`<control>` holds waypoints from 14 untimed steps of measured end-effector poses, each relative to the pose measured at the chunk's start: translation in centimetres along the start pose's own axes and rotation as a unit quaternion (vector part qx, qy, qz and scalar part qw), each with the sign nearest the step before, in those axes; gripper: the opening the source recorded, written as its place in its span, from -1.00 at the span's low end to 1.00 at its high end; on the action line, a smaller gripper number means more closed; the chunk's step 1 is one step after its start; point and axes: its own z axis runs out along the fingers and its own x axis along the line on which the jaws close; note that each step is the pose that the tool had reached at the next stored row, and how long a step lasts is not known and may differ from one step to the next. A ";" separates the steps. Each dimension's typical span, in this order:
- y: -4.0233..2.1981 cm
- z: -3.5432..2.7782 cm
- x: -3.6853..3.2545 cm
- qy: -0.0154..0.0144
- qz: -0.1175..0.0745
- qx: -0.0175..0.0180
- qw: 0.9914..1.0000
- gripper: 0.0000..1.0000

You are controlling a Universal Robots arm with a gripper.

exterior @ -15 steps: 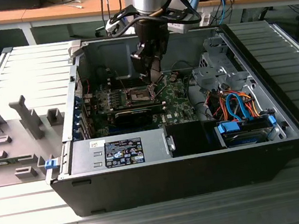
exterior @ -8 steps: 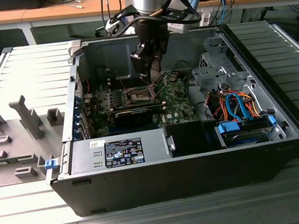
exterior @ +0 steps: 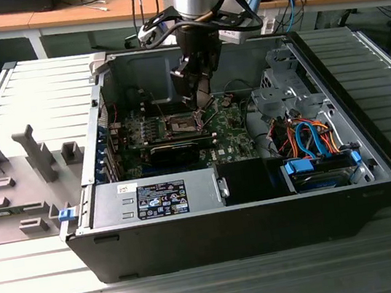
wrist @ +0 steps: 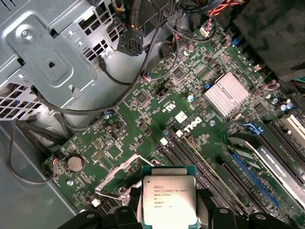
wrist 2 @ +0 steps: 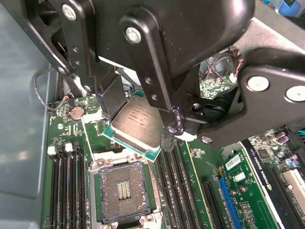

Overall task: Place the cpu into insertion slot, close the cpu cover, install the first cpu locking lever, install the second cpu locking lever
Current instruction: 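Place the cpu into insertion slot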

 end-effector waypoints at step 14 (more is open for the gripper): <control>0.00 0.01 0.00 0.000 0.012 0.000 1.000 0.08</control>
